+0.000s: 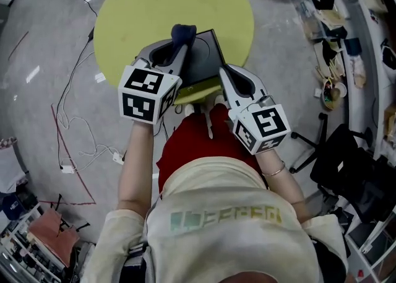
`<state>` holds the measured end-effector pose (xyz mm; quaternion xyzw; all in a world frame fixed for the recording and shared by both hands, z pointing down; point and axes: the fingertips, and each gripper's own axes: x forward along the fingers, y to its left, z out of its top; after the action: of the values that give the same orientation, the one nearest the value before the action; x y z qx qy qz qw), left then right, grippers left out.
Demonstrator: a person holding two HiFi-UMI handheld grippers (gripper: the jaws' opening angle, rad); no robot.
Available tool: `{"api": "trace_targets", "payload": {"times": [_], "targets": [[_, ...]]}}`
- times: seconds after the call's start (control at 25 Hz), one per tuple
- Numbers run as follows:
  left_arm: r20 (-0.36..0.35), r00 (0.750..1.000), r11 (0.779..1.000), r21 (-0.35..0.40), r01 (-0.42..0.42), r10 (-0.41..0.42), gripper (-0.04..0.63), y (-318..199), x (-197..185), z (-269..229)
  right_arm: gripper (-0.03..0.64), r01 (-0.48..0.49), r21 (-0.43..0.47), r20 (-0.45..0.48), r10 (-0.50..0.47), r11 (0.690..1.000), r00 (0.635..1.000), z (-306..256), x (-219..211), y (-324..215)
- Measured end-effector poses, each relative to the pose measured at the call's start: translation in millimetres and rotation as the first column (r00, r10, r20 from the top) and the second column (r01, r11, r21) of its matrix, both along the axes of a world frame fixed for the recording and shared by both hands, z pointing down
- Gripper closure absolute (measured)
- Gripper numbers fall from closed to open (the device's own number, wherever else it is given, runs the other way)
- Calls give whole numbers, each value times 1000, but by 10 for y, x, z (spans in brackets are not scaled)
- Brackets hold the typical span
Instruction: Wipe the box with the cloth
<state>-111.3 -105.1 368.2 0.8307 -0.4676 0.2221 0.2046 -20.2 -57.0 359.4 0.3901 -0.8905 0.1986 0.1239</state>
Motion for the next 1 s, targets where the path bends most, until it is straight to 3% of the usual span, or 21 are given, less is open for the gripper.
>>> {"api": "trace_targets", "payload": {"times": [0.24,0.44,0.64,1.0], "targets": [[-44,998,998,-45,-43,41,532,-180,697,124,578,-8,-15,9,8,1000,1000,31,371,-117],[-23,998,993,-108,-52,50,532,-313,916,428,578,-1,-51,-12,0,999,1000,157,555,-182],[45,999,991,-136,-1,7,532,-314,767,675,578,38,-70,-28,-40,997,999,243,515,-186],[93,992,986,-136,101,-89,532,-96,85,701,578,162,-65,-37,-165,985,986,204,-97,-46]]}}
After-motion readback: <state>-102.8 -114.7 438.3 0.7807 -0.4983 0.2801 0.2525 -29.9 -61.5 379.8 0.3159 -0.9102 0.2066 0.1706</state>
